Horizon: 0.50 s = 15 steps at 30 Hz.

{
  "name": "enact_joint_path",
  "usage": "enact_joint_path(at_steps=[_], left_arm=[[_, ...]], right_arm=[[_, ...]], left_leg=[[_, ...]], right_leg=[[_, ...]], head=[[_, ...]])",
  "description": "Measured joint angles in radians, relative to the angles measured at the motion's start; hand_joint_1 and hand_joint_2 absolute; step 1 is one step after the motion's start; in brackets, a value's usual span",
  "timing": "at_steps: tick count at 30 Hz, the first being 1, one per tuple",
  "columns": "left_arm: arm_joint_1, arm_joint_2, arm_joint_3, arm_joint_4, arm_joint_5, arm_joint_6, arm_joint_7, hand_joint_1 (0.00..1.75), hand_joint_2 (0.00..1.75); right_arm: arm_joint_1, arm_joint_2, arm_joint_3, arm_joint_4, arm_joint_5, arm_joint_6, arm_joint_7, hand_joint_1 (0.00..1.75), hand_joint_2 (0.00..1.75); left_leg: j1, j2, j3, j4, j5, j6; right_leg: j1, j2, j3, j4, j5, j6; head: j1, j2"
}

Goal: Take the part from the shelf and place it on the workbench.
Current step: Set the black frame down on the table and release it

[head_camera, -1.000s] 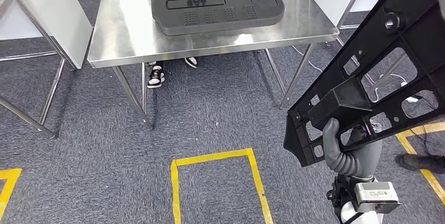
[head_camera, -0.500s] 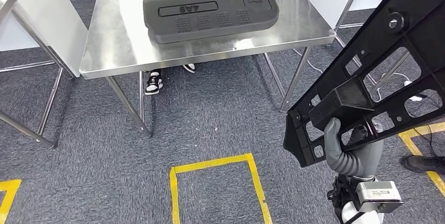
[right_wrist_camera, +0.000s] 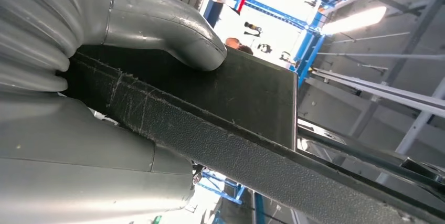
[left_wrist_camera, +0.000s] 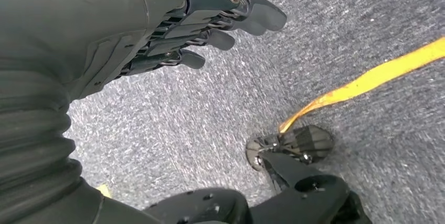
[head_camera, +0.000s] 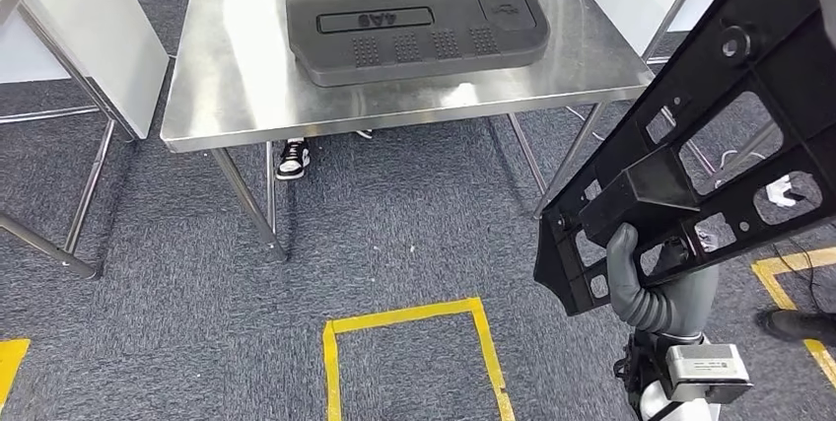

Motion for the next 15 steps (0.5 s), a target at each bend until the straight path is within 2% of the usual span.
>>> enact_joint_path(at_steps=[1,2,3,5,8,9,10,12,13,14,15], left_arm=[[0.000,-0.001,0.000,0.000,0.000,-0.001,0.000,0.00,1.75],[-0.001,-0.002,0.000,0.000,0.000,-0.001,0.000,0.00,1.75],[-0.001,-0.003,0.000,0.000,0.000,-0.002,0.000,0.00,1.75],[-0.002,-0.003,0.000,0.001,0.000,-0.004,-0.001,0.00,1.75],[-0.003,-0.003,0.000,0.001,0.000,-0.006,-0.001,0.00,1.75],[-0.003,-0.003,0.000,0.000,0.000,-0.006,-0.001,0.00,1.75],[-0.003,-0.003,0.000,0.000,0.000,-0.006,-0.001,0.00,1.75],[-0.002,-0.003,0.000,0.001,-0.001,-0.006,-0.001,0.00,1.75],[-0.001,-0.003,0.000,0.001,-0.001,-0.006,-0.001,0.00,1.75],[0.000,-0.003,0.000,0.001,-0.002,-0.006,-0.001,0.00,1.75],[0.001,-0.003,0.000,0.001,-0.002,-0.006,-0.001,0.00,1.75]], right_arm=[[0.000,0.000,0.000,0.000,0.000,0.000,0.000,1.75,1.75],[0.000,0.000,0.000,0.000,0.000,0.000,0.000,1.75,1.75],[0.000,0.000,0.000,0.000,0.000,0.000,0.000,1.75,1.75],[0.000,0.000,0.000,0.000,0.000,0.000,0.000,1.75,1.75],[0.000,0.000,0.000,0.000,-0.001,0.000,0.001,1.75,1.75],[0.000,0.000,0.000,-0.001,-0.001,0.000,0.001,1.75,1.75],[0.000,0.000,0.000,-0.001,-0.001,0.000,0.001,1.75,1.75],[0.000,0.000,0.000,-0.001,-0.002,0.000,0.001,1.75,1.75],[0.000,0.000,0.000,0.000,-0.002,0.000,0.001,1.75,1.75],[0.000,0.000,0.000,0.000,-0.002,0.000,0.001,1.75,1.75],[0.000,0.000,0.000,0.000,-0.002,0.000,0.001,1.75,1.75]], left_leg=[[0.000,-0.002,0.009,0.000,-0.007,-0.002],[-0.003,-0.004,0.016,0.000,-0.015,-0.005],[-0.005,-0.006,0.020,-0.001,-0.021,-0.010],[-0.008,-0.008,0.025,-0.005,-0.030,-0.019],[-0.006,-0.001,0.027,0.007,-0.044,-0.035],[-0.006,0.002,0.012,0.043,-0.061,-0.040],[-0.005,0.005,-0.018,0.100,-0.084,-0.044],[-0.003,0.008,-0.098,0.238,-0.130,-0.050],[-0.001,0.008,-0.129,0.277,-0.132,-0.052],[0.000,0.009,-0.143,0.280,-0.112,-0.052],[0.001,0.010,-0.136,0.242,-0.074,-0.051]], right_leg=[[0.003,-0.001,0.027,-0.079,0.043,0.003],[0.007,-0.001,0.055,-0.147,0.077,0.001],[0.010,-0.002,0.074,-0.192,0.097,-0.005],[0.017,-0.001,0.087,-0.214,0.102,-0.022],[0.006,-0.001,0.101,-0.224,0.097,-0.043],[0.001,-0.001,0.109,-0.227,0.093,-0.052],[-0.001,-0.002,0.118,-0.229,0.089,-0.060],[0.001,-0.003,0.132,-0.229,0.077,-0.069],[0.002,-0.002,0.139,-0.229,0.071,-0.070],[0.002,0.000,0.148,-0.229,0.064,-0.069],[0.002,0.002,0.159,-0.229,0.056,-0.067]], head=[[0.001,0.000],[0.001,0.000],[0.001,0.000],[0.001,0.000],[0.000,0.000],[-0.001,0.000],[-0.002,0.000],[-0.002,0.000],[-0.002,0.000],[-0.002,0.000],[-0.002,0.000]])
